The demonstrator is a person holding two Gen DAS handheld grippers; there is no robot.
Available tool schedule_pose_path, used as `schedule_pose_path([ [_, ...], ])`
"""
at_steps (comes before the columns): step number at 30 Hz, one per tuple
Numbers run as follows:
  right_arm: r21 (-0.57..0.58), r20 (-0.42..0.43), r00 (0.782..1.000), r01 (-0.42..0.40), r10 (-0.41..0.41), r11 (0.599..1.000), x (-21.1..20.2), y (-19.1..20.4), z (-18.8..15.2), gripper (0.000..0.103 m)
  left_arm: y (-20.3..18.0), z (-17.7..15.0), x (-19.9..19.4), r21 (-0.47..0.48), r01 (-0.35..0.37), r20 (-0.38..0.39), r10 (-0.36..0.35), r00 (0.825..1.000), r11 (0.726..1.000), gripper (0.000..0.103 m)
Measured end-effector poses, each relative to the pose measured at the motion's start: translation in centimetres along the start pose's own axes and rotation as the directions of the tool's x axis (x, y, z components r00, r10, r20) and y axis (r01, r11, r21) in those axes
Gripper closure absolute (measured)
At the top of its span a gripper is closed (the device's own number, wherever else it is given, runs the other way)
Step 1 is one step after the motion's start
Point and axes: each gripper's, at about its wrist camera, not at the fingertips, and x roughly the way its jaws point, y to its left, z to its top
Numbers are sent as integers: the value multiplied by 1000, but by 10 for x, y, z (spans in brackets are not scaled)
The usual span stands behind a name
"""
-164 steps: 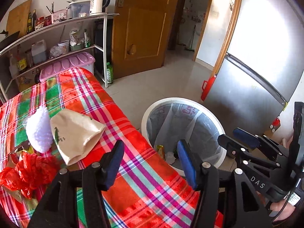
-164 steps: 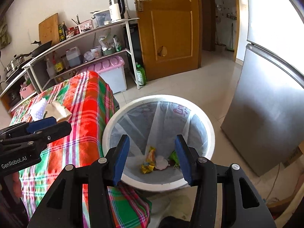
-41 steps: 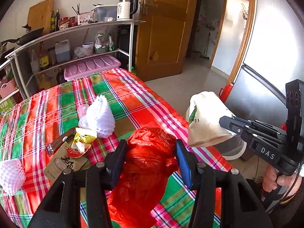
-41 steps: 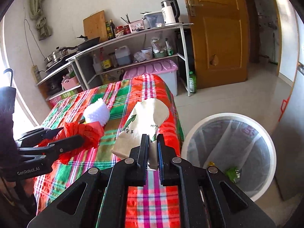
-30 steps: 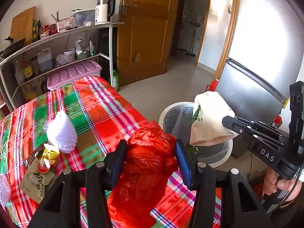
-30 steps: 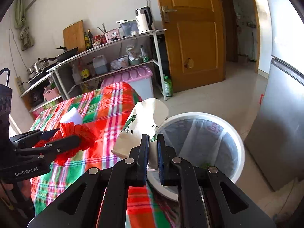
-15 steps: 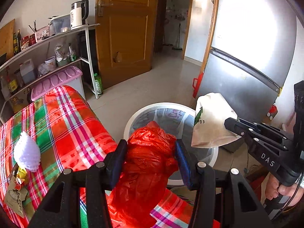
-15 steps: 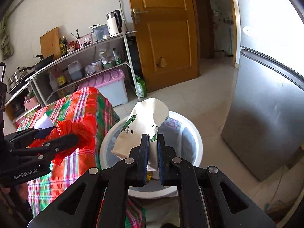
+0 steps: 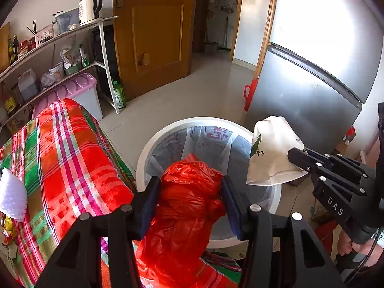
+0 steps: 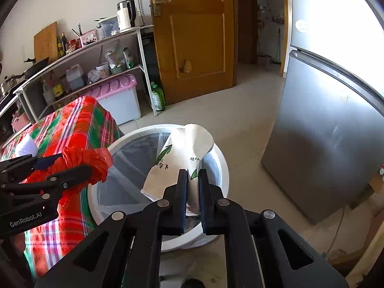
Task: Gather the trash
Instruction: 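Carry the red bag and beige bag in both tools over the bin, then open both tools to drop the red and beige bags into the bin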
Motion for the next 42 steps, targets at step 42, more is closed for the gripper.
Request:
schedule_pose_path([
  [42, 5, 52, 999, 11, -11, 1000, -27, 22, -5, 58, 26, -11, -47, -66, -24, 76, 29, 997, 998, 29],
])
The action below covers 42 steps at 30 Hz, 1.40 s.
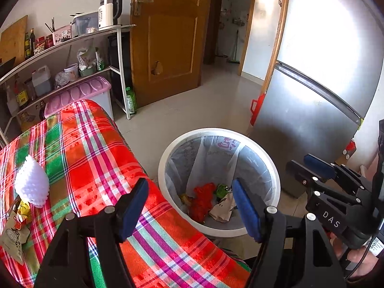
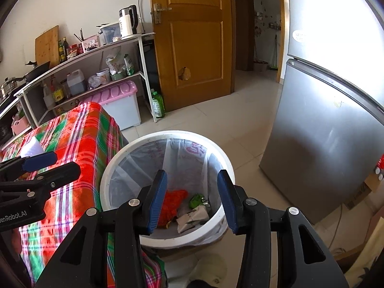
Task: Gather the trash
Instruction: 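Open both tools to drop the red and beige bags into the bin, then move both open tools back over the table items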
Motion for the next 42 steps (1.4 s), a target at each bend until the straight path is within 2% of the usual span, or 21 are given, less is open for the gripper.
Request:
schedule_pose_path([
  [11, -44, 28, 998, -61, 63, 997, -14, 35, -1, 58, 34, -17, -33, -57, -24, 31, 26, 999, 998, 29],
  [23, -116, 33, 987, -154, 159, 981, -16, 90, 1, 58, 99, -43, -68, -156, -110, 47, 119, 992, 982, 29],
  [32, -176, -4, 961, -272, 276, 946, -1, 150, 5, 57, 170, -72, -95, -270, -244, 27, 260, 965, 931, 27],
  [34, -186, -20, 955, -295, 297, 937, 4, 165, 6, 51, 185, -79, -100, -291, -262, 22, 280, 960, 920, 27],
  [42, -245, -78, 926, -377, 369, 894, 20, 218, 11, 50, 227, -94, -107, -351, -306, -7, 325, 946, 885, 25],
])
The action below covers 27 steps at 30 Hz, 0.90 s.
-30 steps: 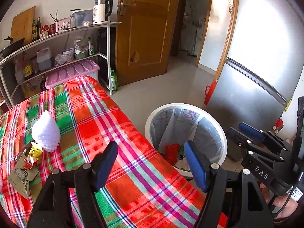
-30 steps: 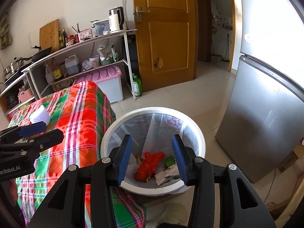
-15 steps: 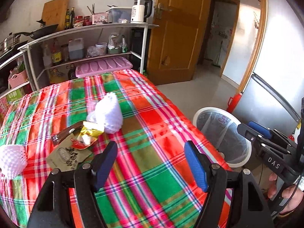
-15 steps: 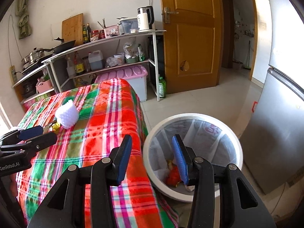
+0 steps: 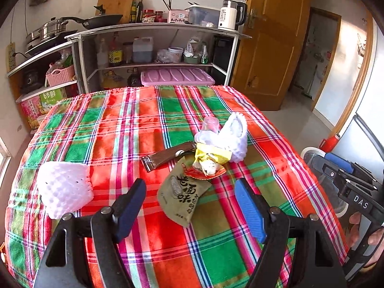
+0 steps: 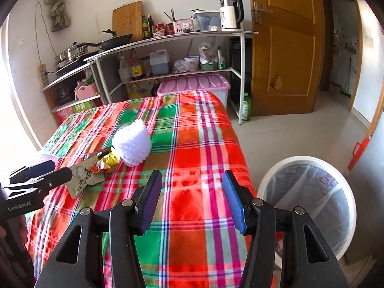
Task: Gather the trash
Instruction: 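Move both open tools back over the table items, then grasp the white foam net with the right tool while the left tool reaches the paper bag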
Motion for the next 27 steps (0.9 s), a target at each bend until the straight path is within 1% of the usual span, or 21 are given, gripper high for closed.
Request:
schedule_pose_path([
  [5, -18, -25, 998, -54, 54, 998, 20, 18, 12, 48, 19, 0, 7, -25, -12, -12, 12, 1000, 1000, 24],
  [8, -16, -36, 995, -92, 92, 996, 31, 27, 19, 46, 28, 2, 13, -44, 7, -29, -8, 1000, 999, 24],
  [10, -9, -39, 993, -108, 107, 994, 39, 32, 24, 46, 32, 3, 17, -47, 6, -38, -8, 999, 999, 24],
  [12, -3, -44, 992, -117, 117, 993, 48, 37, 28, 46, 34, 4, 21, -48, 10, -47, -12, 999, 999, 22],
  [14, -1, -54, 992, -112, 112, 994, 59, 42, 33, 46, 36, 6, 26, -52, 28, -59, -31, 998, 998, 22],
  [16, -1, -62, 991, -117, 117, 993, 68, 45, 39, 46, 36, 7, 29, -48, 27, -63, -30, 998, 998, 22],
  [20, 1, -77, 986, -146, 146, 989, 83, 55, 47, 46, 37, 5, 38, -44, 24, -88, -27, 996, 999, 22],
  [24, -13, -81, 981, -179, 177, 984, 95, 65, 49, 46, 39, 3, 43, -59, 35, -98, -41, 994, 998, 22],
  [27, -26, -106, 975, -198, 195, 980, 105, 73, 51, 46, 40, 1, 48, -58, 30, -115, -36, 993, 998, 22],
])
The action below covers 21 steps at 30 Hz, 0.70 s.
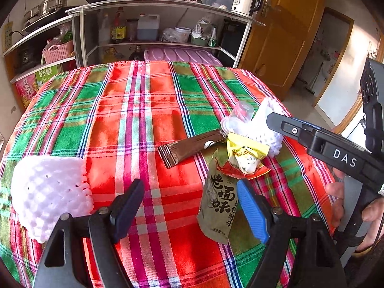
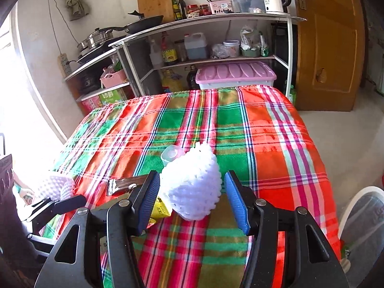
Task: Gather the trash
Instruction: 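Grasp the white foam net with the right tool while the left tool reaches the paper bag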
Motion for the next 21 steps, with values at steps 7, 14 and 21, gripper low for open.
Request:
schedule_pose_path([
  [7, -23, -30, 1000, 6, -7, 1000, 17, 9, -1, 46, 2, -2, 3, -11, 0, -11, -1, 1000, 1000, 22],
  [14, -5, -54, 998, 28, -28, 1000, 24, 3, -1, 46, 2, -3, 2, -20, 21, -4, -21, 1000, 1000, 29],
  [21, 15, -62, 996, 67, -66, 998, 24, -3, -6, 67, -4, -5, 4, 6, 24, -15, -24, 1000, 1000, 46],
])
